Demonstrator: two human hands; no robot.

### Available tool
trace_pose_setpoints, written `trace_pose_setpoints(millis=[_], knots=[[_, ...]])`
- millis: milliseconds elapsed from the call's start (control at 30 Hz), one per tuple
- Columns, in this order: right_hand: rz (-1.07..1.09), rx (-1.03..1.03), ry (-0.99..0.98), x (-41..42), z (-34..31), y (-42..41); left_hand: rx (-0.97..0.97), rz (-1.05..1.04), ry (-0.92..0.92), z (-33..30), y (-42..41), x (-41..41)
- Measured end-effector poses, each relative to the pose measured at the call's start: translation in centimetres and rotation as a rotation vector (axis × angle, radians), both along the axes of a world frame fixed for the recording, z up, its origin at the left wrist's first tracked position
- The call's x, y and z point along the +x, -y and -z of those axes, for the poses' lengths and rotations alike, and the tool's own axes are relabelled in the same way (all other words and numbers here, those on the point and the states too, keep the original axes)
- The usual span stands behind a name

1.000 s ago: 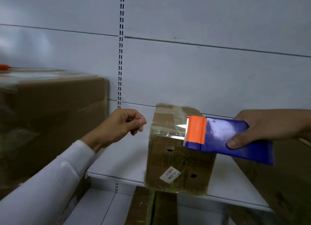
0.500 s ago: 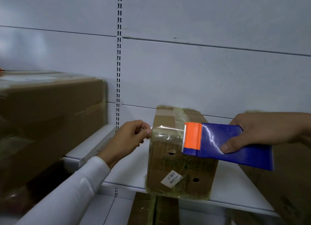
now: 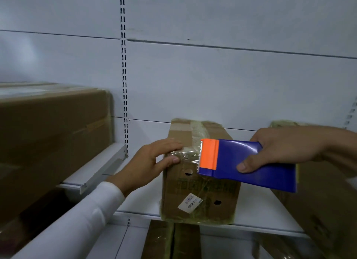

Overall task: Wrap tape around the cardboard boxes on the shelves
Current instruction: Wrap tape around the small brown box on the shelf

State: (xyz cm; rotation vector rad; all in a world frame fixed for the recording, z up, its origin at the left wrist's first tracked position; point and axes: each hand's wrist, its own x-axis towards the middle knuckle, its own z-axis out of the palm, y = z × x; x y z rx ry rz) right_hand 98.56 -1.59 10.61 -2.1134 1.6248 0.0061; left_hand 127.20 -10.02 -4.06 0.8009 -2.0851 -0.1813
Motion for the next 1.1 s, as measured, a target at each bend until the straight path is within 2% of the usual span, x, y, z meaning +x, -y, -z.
trace_pose_setpoints(millis=[167, 300, 500, 700, 967, 1100], knots=[[-0.008, 0.035, -0.027, 0.2, 0.1, 0.0, -0.082, -0.05, 0.227, -2.5, -0.1, -0.2], [0.008, 0.057, -0.02, 0.2, 0.2, 0.2, -0.105, 0.017, 0.481, -3.3, 1.1, -2.3], [-0.044, 0.074, 0.013, -0.3, 0.3, 0.5, -0.136, 0.001, 0.485, -2.3, 1.9, -1.1], [-0.075, 0.066, 0.07, -6.0, 0.0, 0.1, -0.21, -0.038, 0.439, -1.8, 2.2, 2.8], [-0.031, 0.054, 0.072, -9.3, 2.7, 2.2, -0.206, -0.033, 0.544, -3.0, 1.5, 0.5], [-0.06, 0.061, 0.149, -9.6, 3.5, 2.9, -0.247, -0.199, 0.676, -5.2, 0.0, -1.5]])
